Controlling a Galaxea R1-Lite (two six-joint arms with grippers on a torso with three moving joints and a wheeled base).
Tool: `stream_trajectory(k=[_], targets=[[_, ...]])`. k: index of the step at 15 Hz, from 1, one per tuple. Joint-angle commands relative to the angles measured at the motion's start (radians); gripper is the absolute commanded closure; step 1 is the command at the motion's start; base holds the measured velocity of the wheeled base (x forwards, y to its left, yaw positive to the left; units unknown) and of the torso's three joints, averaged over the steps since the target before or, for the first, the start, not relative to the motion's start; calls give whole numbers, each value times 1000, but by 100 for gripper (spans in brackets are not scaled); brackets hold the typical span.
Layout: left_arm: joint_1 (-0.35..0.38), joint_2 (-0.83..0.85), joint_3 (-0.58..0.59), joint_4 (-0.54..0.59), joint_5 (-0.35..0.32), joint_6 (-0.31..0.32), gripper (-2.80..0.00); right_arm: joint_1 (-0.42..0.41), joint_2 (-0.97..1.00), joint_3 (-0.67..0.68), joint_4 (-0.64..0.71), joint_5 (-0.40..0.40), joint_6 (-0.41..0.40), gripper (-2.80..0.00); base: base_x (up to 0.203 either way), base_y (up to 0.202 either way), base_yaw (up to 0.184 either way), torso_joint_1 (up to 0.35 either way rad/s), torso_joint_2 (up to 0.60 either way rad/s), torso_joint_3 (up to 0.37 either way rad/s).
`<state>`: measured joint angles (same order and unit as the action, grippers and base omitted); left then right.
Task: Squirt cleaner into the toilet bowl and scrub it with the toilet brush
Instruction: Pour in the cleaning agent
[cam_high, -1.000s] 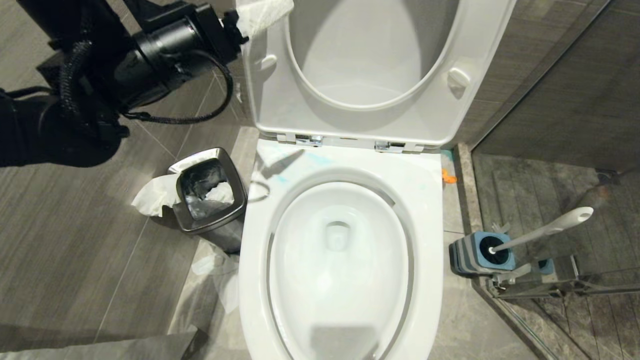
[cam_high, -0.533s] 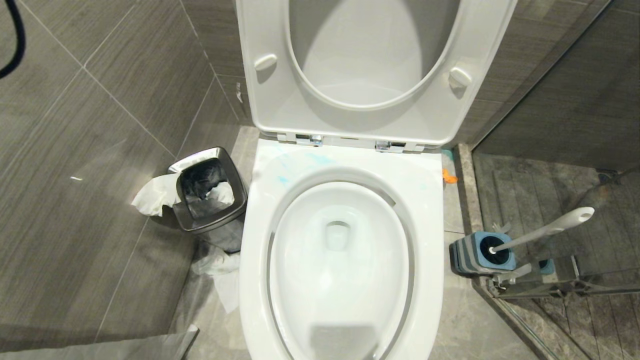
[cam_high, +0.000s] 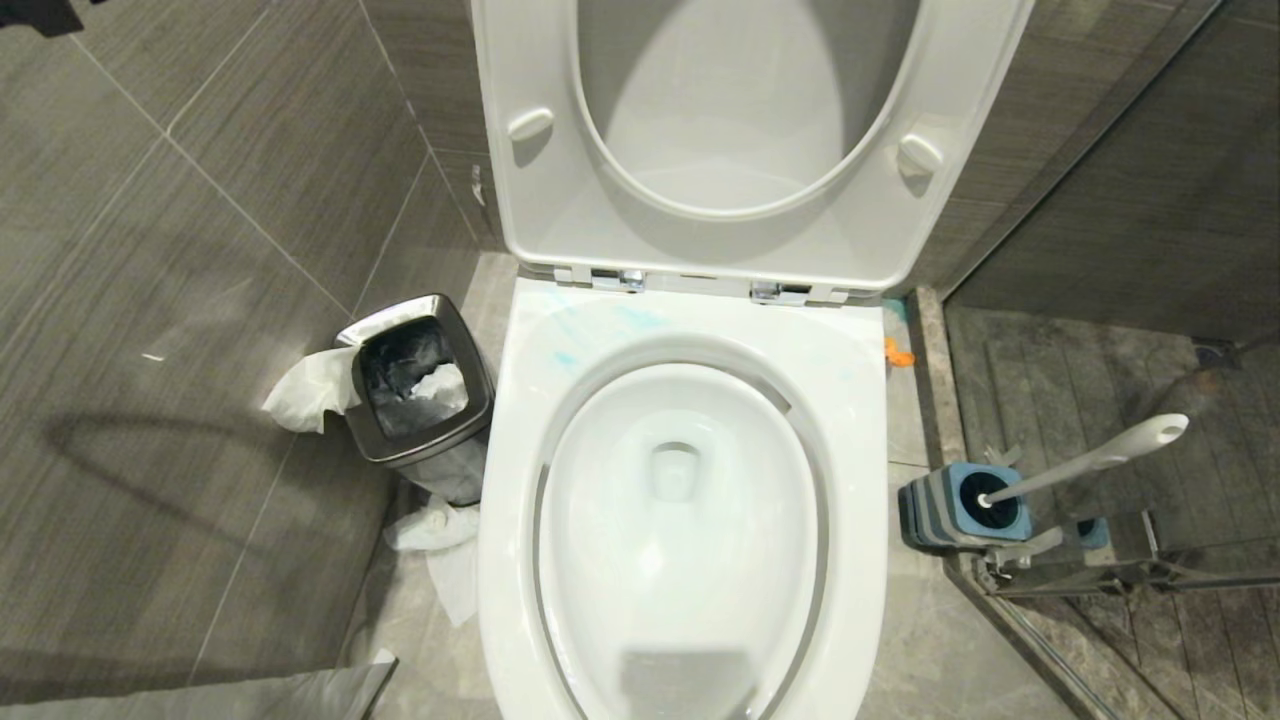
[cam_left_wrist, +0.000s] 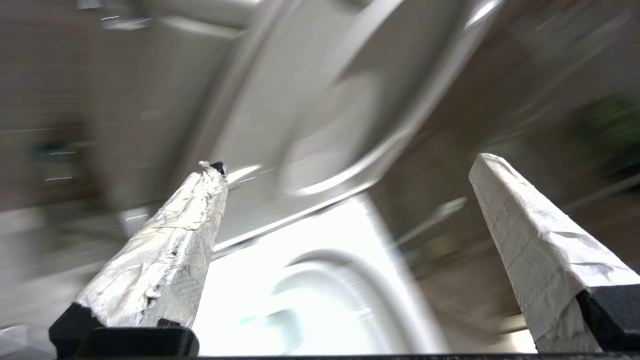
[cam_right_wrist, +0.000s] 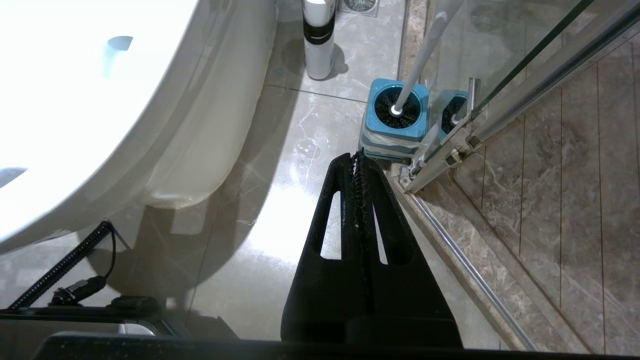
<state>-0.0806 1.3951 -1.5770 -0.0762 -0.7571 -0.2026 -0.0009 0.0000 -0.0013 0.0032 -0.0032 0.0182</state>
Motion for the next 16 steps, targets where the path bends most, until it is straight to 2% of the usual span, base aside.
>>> stream_trajectory(k=[1,3,5,7,12,16], targets=[[-15,3,-10,111,108,316,-280,0,0,1,0,0,0,0,0,0,0,0,0,0],[-69,0,-10,131,242,337,-280,0,1,0,0,0,0,0,0,0,0,0,0,0],[-86,-1,3,136,323,341,-280,0,0,1,0,0,0,0,0,0,0,0,0,0],[-88,2,11,136,361,344,-280,1,2,0,0,0,0,0,0,0,0,0,0,0],[-91,-2,17,140,407,367,-280,-1,2,0,0,0,0,0,0,0,0,0,0,0],[-109,-44,42,214,431,367,-280,1,1,0,0,0,0,0,0,0,0,0,0,0]])
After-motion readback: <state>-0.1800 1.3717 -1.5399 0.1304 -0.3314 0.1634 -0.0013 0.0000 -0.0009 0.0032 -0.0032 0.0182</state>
